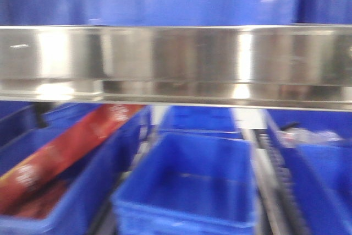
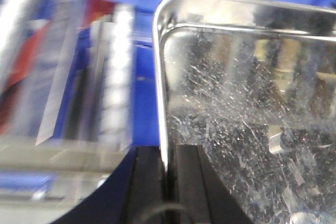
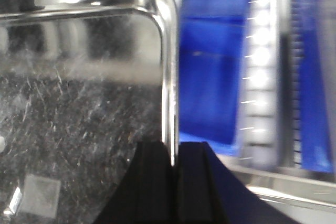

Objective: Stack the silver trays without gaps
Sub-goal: 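Hold the tray in both grippers while the base drives and turns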

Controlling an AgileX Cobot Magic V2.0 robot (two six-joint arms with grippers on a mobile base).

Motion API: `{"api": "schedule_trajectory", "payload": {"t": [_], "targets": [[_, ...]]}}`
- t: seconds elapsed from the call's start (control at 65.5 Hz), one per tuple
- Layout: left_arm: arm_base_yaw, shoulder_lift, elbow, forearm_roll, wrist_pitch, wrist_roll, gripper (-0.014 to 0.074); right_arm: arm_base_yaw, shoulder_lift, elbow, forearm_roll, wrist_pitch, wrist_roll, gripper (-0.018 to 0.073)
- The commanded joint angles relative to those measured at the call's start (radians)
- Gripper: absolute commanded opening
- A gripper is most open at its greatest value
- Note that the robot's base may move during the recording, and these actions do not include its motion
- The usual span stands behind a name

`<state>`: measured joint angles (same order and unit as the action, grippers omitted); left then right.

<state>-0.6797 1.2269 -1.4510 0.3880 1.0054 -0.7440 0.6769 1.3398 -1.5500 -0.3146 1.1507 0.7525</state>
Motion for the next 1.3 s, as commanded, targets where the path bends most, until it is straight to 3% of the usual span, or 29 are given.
{"api": "schedule_trajectory", "payload": {"t": [0.0, 1.282], "targets": [[-0.002, -0.018, -0.01, 0.048, -0.002, -0.002, -0.0016, -0.008, -0.012, -0.007, -0.061, 0.02, -0.01, -0.0078], [-0.002, -0.018, -0.01, 0.05, -0.002, -0.002, -0.0016, -0.008, -0.012, -0.007, -0.061, 0.016, -0.01, -0.0078]]}}
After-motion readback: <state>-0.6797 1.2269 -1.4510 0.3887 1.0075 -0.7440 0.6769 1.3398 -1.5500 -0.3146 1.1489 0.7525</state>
